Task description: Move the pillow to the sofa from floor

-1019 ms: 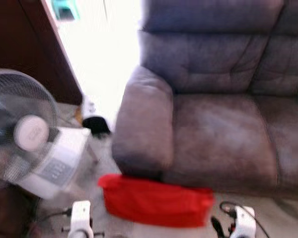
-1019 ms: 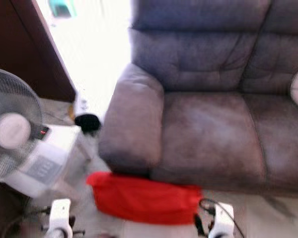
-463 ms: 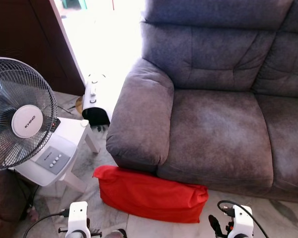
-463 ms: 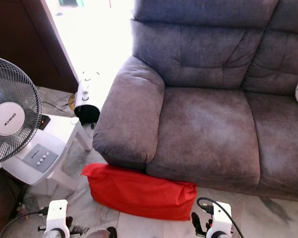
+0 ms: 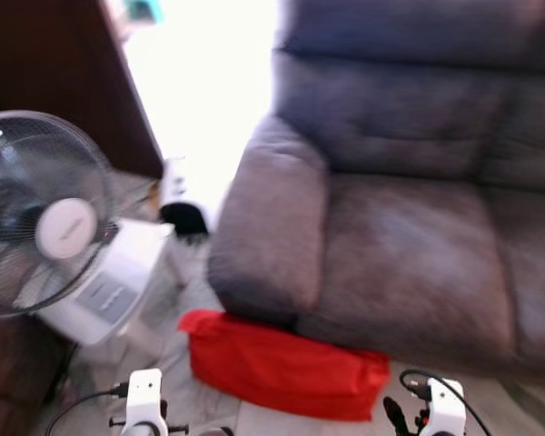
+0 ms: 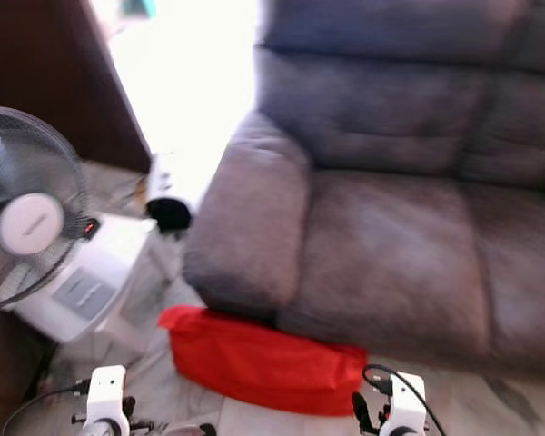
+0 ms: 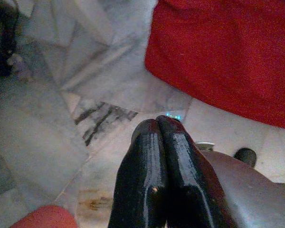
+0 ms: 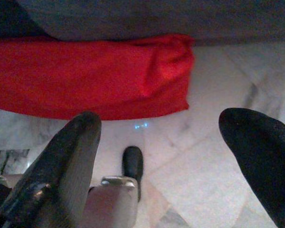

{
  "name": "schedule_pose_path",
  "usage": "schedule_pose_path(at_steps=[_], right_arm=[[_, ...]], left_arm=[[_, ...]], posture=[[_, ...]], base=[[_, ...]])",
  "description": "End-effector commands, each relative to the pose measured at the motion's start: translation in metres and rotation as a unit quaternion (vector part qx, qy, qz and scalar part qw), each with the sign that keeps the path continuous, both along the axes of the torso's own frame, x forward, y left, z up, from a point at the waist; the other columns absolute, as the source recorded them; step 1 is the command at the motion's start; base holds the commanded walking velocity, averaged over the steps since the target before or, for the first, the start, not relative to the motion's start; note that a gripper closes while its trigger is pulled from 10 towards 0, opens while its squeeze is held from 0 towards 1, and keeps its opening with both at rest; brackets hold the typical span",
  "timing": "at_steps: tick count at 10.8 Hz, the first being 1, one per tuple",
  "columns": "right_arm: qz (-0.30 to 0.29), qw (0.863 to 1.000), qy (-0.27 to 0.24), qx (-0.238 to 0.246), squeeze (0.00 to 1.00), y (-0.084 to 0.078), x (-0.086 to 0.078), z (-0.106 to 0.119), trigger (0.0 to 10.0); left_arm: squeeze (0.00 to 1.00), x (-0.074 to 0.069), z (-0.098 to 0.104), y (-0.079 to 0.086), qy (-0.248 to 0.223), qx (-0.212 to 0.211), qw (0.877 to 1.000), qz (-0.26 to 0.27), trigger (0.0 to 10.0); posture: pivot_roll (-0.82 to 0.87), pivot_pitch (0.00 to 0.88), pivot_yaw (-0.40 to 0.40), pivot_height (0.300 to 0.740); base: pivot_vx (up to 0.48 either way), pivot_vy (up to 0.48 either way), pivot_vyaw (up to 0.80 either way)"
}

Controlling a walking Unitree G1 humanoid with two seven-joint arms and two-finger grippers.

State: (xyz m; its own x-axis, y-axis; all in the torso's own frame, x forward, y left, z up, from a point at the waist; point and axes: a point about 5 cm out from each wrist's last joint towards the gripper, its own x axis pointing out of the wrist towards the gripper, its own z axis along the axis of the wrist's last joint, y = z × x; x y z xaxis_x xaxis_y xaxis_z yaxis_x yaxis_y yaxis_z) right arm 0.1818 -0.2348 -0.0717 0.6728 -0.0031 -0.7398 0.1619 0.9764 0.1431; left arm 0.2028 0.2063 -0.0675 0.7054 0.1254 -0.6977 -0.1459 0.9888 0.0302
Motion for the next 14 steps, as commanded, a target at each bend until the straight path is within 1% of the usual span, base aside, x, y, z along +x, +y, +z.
schedule_pose_path(at_steps=[1,4,5,10,12,14], right_arm=[[0.002,1.000,0.015,0.001,0.00,-0.0002,-0.0087,-0.0043,10.0],[0.003,1.000,0.015,0.001,0.00,0.0000,-0.0087,-0.0043,10.0],[0.003,1.000,0.015,0.001,0.00,0.0000,-0.0086,-0.0043,10.0],[0.002,1.000,0.015,0.002,0.00,0.0001,-0.0087,-0.0044,10.0],[0.007,1.000,0.019,-0.003,0.00,-0.0005,-0.0089,-0.0044,10.0],[0.007,1.000,0.021,-0.007,0.00,-0.0014,-0.0094,-0.0046,10.0]], left_arm=[[0.00,-0.0069,-0.0037,0.0015,0.010,-0.006,1.000,0.011,10.0],[0.00,-0.0055,-0.0030,0.0008,0.007,-0.003,1.000,0.009,10.0],[0.00,-0.0039,-0.0016,0.0007,-0.001,0.000,1.000,0.009,10.0],[0.00,-0.0034,-0.0016,-0.0004,0.000,-0.003,1.000,0.008,10.0],[0.00,-0.0039,-0.0020,-0.0001,0.005,0.011,1.000,-0.005,10.0],[0.00,-0.0073,-0.0045,0.0015,0.020,0.006,1.000,0.008,10.0]], posture=[[0.07,0.164,-0.007,0.740],[0.07,0.158,-0.008,0.740],[0.06,0.159,-0.008,0.740],[0.06,0.167,-0.009,0.740],[0.06,0.169,-0.009,0.740],[0.06,0.173,-0.010,0.740]], base=[[0.277,0.000,0.00],[0.274,0.000,0.00],[0.000,0.000,0.00],[0.000,0.000,0.00],[0.000,0.000,0.00],[0.000,0.000,0.00]])
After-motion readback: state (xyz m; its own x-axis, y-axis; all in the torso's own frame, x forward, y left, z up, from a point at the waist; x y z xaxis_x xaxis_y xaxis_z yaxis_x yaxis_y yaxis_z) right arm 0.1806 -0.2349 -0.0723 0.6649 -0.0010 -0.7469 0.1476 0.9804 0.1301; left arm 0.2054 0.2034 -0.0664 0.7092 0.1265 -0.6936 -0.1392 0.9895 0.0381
